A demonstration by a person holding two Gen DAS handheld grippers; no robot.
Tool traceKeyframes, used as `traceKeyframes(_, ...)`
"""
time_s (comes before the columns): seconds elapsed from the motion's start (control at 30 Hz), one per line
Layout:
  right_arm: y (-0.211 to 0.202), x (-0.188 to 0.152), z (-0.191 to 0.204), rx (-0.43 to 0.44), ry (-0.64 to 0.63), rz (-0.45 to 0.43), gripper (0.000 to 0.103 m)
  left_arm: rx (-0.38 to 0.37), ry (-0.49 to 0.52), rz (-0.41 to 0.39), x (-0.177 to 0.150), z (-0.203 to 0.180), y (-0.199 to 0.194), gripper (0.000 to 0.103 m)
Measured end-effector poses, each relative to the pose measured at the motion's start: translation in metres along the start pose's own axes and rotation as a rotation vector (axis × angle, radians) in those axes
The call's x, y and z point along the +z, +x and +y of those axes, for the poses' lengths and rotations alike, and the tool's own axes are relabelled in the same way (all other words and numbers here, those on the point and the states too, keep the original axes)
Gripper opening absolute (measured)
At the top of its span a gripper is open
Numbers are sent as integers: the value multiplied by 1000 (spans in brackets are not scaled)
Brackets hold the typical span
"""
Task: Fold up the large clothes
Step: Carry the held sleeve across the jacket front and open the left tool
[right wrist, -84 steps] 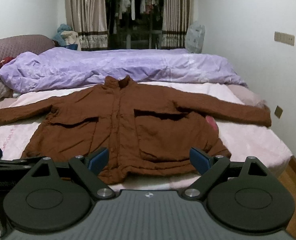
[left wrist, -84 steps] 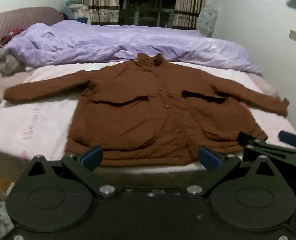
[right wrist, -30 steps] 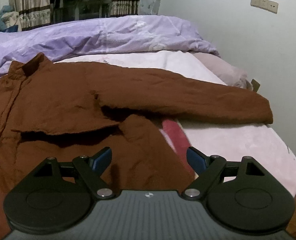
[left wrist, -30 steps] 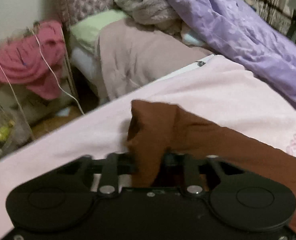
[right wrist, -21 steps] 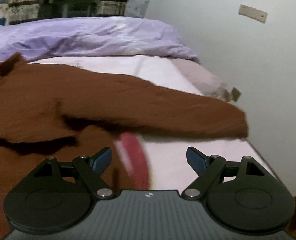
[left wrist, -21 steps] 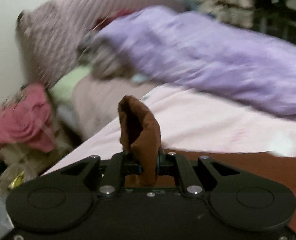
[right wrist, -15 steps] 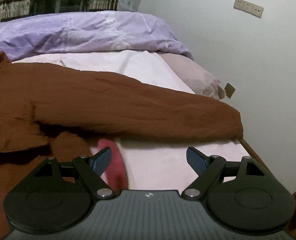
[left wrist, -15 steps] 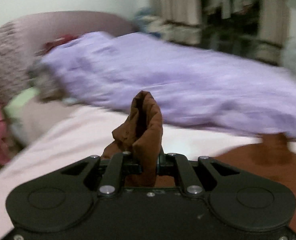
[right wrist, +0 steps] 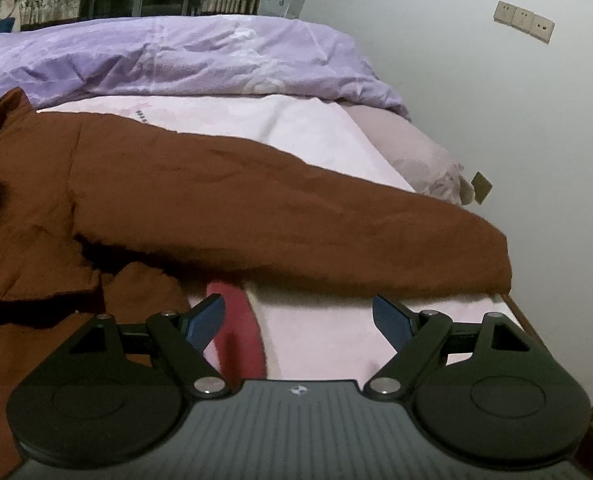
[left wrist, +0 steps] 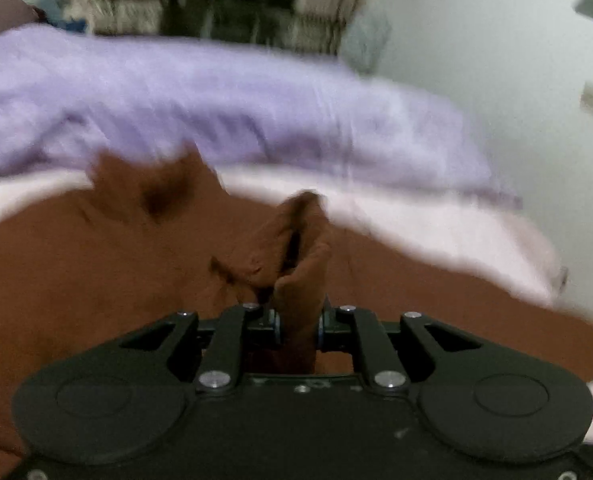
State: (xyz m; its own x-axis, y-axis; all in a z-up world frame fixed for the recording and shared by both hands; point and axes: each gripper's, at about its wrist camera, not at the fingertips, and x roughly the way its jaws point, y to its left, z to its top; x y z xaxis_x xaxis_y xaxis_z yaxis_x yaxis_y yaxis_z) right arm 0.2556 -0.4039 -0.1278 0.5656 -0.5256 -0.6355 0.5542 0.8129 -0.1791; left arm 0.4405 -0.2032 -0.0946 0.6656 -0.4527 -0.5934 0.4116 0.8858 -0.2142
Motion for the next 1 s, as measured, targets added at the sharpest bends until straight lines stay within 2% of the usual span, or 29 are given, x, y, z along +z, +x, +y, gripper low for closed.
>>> traceKeyframes(0.1,1,-3,-1,3,7,6,98,4,-3,95,-32,-6,45,15)
traceKeyframes(0.13,2,-5,-2,4,9,10,98,12,1,83,-42,-6,52,17)
traceKeyframes(0.17,3,-6,-4,3,10,15,98,23,38,37,-46,-8,51,17)
traceKeyframes(0.2,4,-7,-4,-2,10,20,98,37,81,25,-48,-11,53,18)
traceKeyframes(0.27,6,-9,-7,-9,16,27,98,51,128,18,-46,-17,58,22)
traceKeyframes(0.37,9,-11,-11,-12,37,39,98,22,130,36,-39,-12,59,31)
traceKeyframes(0.4,8,-11,-13,-12,40,36,98,-1,123,51,-35,-13,55,43)
traceKeyframes(0.43,7,-11,-14,-12,42,31,98,-32,113,64,-36,-16,43,59)
traceKeyframes(0.5,4,-11,-23,-15,59,8,98,-70,89,48,-26,-14,14,73)
traceKeyframes(0.57,2,-10,-42,-22,94,-19,98,-51,101,-14,-19,2,-21,75)
traceKeyframes(0.63,6,-11,-75,-30,168,-29,98,-3,119,-65,-17,23,-57,80)
traceKeyframes(0.7,16,-13,-116,-30,295,-12,98,65,110,-96,-18,56,-89,81)
traceKeyframes(0.77,33,-18,-166,-16,495,1,98,137,75,-110,-25,94,-116,81)
traceKeyframes(0.83,56,-26,-213,49,707,40,98,226,30,-96,-36,130,-136,81)
traceKeyframes(0.9,78,-31,-245,166,884,80,98,321,-16,-72,-49,163,-150,81)
traceKeyframes(1.0,100,-29,-256,275,974,55,97,407,-39,-34,-70,196,-158,82)
